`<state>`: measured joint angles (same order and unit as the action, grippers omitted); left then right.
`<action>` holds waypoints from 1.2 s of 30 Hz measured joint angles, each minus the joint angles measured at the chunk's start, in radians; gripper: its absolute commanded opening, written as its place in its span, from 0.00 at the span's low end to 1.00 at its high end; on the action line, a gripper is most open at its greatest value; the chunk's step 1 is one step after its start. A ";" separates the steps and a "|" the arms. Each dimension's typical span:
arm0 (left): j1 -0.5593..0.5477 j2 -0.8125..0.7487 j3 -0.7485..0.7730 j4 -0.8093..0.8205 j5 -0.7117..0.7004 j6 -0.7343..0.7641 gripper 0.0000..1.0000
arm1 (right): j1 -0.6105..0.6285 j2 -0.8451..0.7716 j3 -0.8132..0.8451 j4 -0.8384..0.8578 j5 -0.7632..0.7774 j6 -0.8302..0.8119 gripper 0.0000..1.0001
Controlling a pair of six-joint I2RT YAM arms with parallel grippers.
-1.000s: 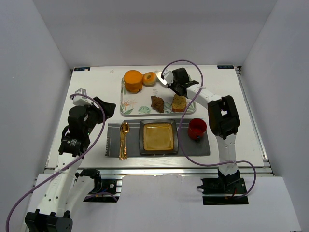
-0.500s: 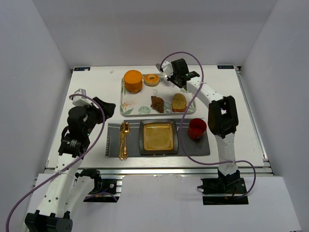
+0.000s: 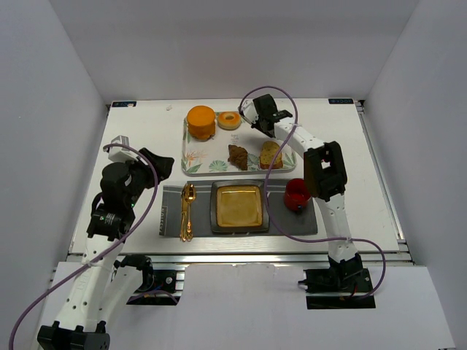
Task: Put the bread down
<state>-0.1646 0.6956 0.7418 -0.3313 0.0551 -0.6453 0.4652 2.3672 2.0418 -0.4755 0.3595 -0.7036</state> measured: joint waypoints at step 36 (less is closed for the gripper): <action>0.000 -0.016 -0.031 -0.004 -0.011 0.000 0.73 | 0.002 -0.288 -0.322 0.064 -0.121 -0.198 0.00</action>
<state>-0.1646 0.6792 0.7113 -0.3355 0.0444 -0.6453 0.4671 2.0796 1.7199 -0.4110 0.2382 -0.9020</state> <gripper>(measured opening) 0.728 0.212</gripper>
